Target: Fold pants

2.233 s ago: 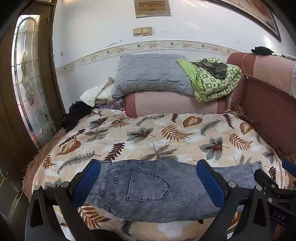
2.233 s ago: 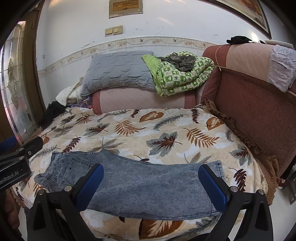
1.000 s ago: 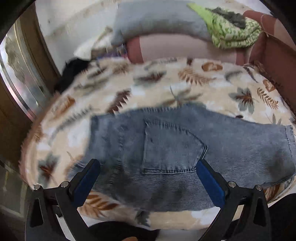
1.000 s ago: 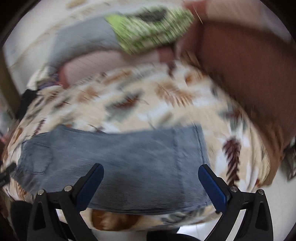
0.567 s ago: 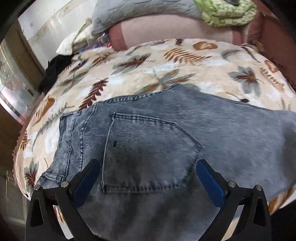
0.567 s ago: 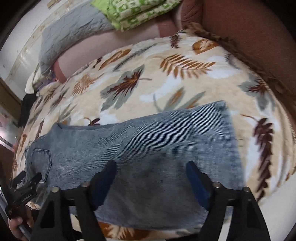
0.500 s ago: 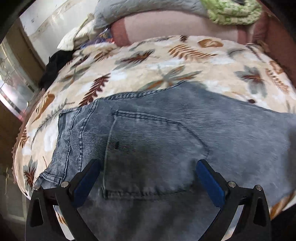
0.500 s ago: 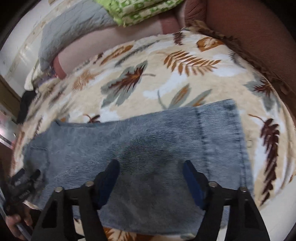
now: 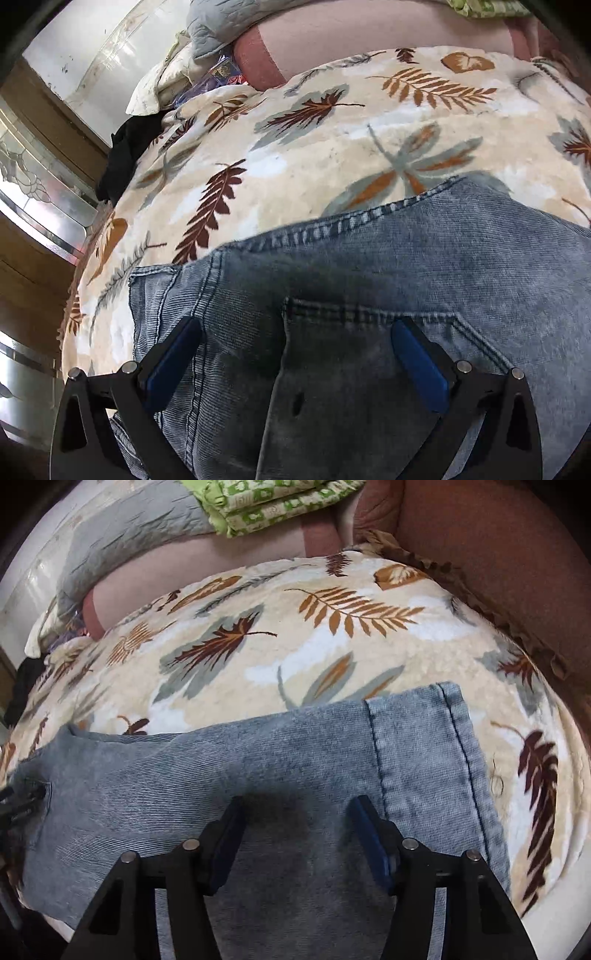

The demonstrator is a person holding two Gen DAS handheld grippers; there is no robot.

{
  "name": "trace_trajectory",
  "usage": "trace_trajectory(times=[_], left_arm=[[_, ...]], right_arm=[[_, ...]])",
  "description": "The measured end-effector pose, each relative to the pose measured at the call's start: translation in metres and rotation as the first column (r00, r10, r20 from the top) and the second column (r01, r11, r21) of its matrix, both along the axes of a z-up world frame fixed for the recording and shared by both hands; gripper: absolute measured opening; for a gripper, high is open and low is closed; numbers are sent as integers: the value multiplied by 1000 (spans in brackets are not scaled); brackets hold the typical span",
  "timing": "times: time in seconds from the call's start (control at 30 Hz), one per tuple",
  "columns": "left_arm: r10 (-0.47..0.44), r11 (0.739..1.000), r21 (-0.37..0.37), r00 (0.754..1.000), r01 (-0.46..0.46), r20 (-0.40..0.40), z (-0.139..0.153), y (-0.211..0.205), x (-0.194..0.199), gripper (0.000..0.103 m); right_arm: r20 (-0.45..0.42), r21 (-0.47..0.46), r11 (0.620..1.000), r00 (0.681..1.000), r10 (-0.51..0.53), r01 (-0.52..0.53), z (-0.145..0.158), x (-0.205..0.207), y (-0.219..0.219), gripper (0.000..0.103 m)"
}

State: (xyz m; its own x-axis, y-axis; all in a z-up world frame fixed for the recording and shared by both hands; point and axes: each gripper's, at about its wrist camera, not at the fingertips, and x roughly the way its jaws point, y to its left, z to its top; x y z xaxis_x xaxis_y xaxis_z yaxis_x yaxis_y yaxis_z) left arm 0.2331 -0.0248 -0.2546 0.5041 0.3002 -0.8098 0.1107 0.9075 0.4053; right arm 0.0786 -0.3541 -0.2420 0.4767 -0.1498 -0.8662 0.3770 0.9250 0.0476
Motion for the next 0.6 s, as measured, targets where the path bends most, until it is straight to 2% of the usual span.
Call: trace_trajectory(times=[0.13,0.23,0.3,0.33,0.47,0.6], left_arm=[[2,1000,-4,1000,-2,25,12,-1,-8,103],[-32,994,-101,998,37,57,37,-6,-34,103],[-68,982,-174,996,76,53,50,-19,-49,103],[-89,976,-195,995,97,49,53,-27,-55,103],[-140,963,-230,990,141,23,55,-63,-70,103],[-208,958,-204,978,201,-14,39,-99,-82,103]], right_arm=[[40,11,1000,999,12,-12,8,-2,-4,62],[96,17,1000,995,16,-18,18,-13,-3,64],[103,109,993,994,29,-40,17,-19,-1,65],[100,124,991,994,33,-46,17,-21,2,65],[80,89,989,990,115,-122,20,-30,35,65],[27,29,991,991,133,-133,14,-43,43,65]])
